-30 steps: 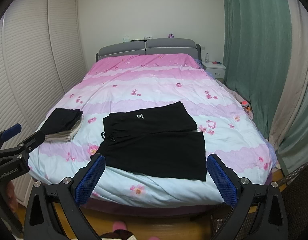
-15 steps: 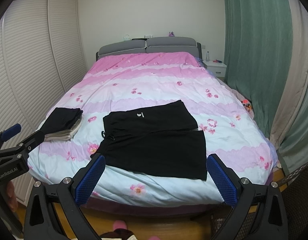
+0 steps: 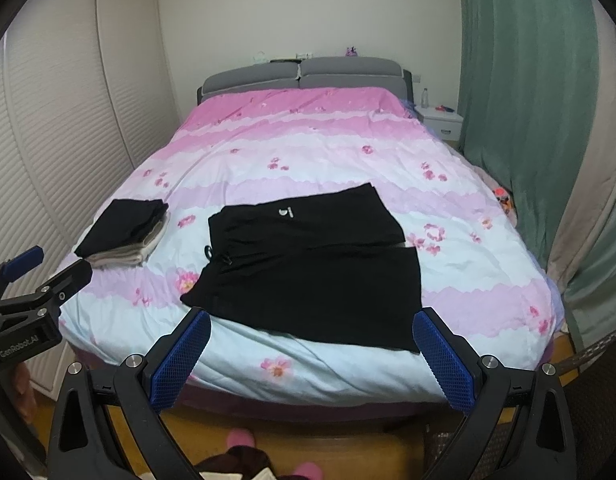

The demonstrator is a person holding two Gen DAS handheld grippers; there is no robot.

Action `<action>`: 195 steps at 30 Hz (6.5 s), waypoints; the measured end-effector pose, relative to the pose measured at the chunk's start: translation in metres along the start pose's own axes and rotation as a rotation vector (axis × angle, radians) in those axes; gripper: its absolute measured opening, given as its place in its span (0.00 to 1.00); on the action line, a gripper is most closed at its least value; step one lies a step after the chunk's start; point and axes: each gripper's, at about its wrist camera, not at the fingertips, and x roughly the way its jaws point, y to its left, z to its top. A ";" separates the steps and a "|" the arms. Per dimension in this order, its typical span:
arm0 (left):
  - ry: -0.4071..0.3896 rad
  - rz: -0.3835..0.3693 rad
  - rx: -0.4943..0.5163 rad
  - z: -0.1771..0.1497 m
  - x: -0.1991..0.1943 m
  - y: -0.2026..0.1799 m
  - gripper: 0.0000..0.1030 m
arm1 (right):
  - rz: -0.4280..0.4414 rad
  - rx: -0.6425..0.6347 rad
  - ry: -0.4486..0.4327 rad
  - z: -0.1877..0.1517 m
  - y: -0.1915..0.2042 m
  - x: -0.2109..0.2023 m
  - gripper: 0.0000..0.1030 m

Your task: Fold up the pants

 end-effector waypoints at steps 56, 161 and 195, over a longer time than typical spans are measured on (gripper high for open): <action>0.673 -0.064 -0.323 -0.044 0.324 0.020 0.09 | 0.060 0.494 0.584 -0.044 -0.127 0.322 0.05; 0.612 -0.323 -0.394 0.081 0.553 0.149 0.39 | 0.135 0.005 0.550 0.167 0.000 0.510 0.63; 0.464 -0.331 -0.559 0.104 0.578 0.188 0.10 | 0.162 -0.051 0.593 0.166 0.044 0.512 0.63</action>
